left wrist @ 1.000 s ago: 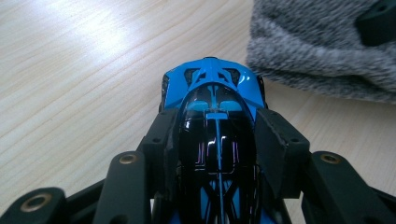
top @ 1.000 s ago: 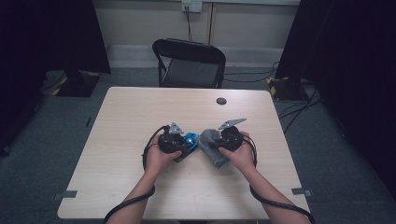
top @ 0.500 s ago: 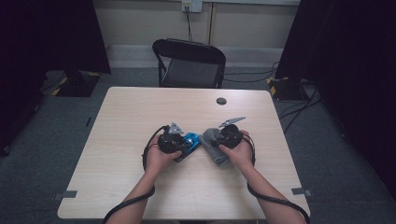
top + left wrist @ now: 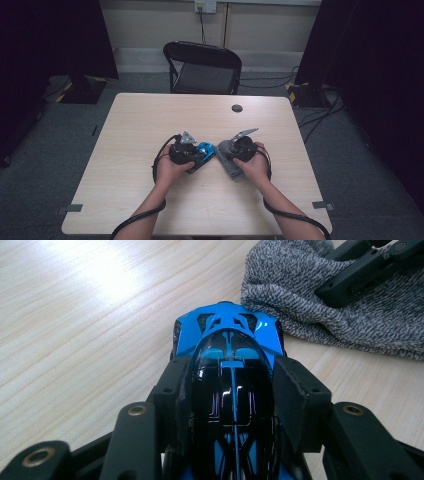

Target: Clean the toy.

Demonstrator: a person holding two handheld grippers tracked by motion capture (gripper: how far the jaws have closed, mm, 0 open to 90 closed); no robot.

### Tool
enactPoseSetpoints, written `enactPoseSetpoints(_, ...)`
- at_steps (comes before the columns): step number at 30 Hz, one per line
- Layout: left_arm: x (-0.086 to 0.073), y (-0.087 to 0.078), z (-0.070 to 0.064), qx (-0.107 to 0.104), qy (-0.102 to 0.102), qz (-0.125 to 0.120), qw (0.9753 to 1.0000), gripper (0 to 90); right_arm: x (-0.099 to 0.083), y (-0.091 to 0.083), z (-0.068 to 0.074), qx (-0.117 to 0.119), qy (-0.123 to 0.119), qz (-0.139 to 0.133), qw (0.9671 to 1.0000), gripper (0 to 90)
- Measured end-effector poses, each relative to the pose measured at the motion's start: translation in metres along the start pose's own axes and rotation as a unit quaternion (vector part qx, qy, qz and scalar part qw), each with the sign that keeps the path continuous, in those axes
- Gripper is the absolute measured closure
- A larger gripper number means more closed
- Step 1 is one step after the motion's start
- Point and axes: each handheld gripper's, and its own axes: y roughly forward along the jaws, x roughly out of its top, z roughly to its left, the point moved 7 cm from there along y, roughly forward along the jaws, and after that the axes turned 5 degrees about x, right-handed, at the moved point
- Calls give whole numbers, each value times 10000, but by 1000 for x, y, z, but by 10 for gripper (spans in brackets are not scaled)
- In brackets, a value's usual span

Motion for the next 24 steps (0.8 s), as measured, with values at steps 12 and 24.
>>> enactPoseSetpoints(12,0,0,0,6,11,-8,10000,514,-3,0,0,51,9,86,9999,778)
enactPoseSetpoints(24,0,0,0,2,6,-3,10000,514,-9,-2,18,336,-149,46,9993,776)
